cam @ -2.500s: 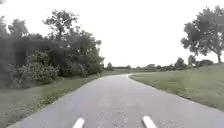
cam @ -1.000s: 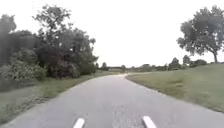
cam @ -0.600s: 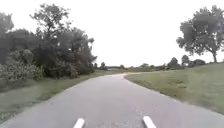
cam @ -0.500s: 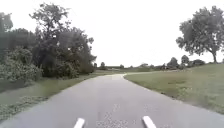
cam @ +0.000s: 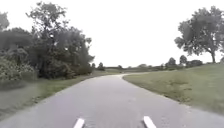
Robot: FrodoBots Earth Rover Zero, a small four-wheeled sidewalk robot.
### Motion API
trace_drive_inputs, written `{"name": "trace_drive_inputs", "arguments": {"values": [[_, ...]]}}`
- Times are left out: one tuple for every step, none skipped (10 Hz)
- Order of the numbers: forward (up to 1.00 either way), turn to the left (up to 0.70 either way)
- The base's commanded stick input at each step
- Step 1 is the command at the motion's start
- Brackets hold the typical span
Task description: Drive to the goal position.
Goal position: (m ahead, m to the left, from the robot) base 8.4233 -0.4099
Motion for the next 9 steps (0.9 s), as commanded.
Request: {"name": "trace_drive_inputs", "arguments": {"values": [[0.50, 0.00], [0.50, 0.00], [0.50, 0.00], [0.50, 0.00], [0.50, 0.00], [0.50, 0.00], [0.50, 0.00], [0.50, 0.00], [0.50, 0.00]]}}
